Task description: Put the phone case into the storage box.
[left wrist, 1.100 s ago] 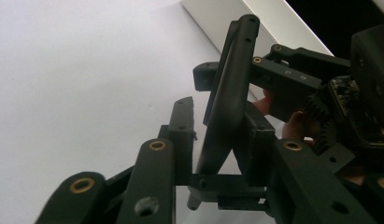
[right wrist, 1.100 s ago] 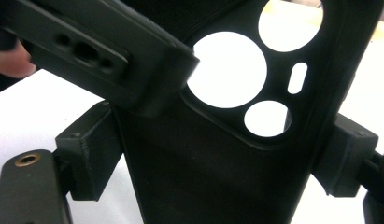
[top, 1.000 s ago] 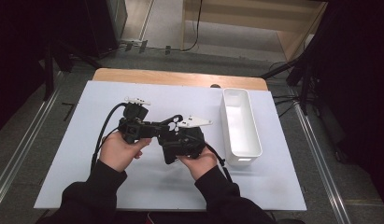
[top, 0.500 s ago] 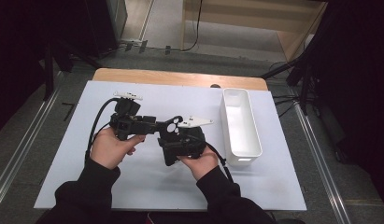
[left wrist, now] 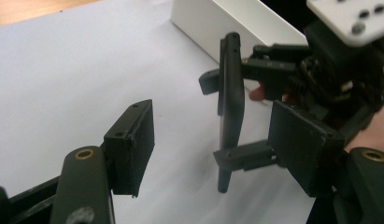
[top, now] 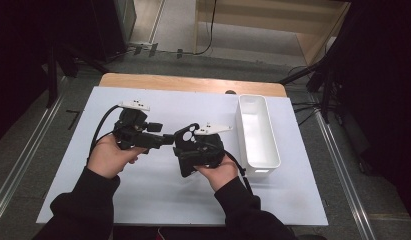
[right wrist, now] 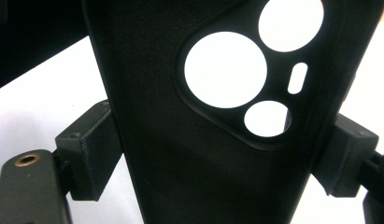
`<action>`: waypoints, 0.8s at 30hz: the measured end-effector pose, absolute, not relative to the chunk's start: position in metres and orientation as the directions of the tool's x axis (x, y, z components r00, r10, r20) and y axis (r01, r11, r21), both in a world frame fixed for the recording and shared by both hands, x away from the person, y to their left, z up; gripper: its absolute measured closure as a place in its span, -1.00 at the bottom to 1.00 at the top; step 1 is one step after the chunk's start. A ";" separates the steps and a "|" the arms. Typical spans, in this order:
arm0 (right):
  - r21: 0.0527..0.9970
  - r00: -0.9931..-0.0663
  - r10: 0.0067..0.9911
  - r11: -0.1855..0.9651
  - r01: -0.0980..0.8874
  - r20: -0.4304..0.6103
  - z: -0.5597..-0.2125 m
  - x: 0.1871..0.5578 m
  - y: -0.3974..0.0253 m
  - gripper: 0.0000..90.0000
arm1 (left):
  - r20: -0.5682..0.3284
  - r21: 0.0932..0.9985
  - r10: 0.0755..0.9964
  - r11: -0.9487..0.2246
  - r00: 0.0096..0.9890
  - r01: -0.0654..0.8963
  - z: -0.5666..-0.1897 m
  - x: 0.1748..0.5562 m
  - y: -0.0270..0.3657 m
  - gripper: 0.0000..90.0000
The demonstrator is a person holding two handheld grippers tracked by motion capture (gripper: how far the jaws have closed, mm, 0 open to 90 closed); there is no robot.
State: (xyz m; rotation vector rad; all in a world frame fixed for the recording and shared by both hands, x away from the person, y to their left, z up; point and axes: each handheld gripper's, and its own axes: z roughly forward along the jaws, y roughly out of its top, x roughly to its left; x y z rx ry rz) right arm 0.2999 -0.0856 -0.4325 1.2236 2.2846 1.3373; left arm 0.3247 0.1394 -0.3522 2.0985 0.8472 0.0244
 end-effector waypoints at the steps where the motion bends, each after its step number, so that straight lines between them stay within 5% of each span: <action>1: 0.803 -0.628 0.751 0.238 0.546 0.205 -0.432 0.300 -0.086 -0.71 | -0.276 0.722 0.566 -0.412 0.777 0.556 -0.353 0.325 0.140 -0.31; 24: 0.815 -0.664 0.717 0.244 0.525 0.213 -0.426 0.302 -0.099 -0.71 | -0.208 0.737 0.513 -0.477 0.833 0.478 -0.390 0.324 0.152 -0.49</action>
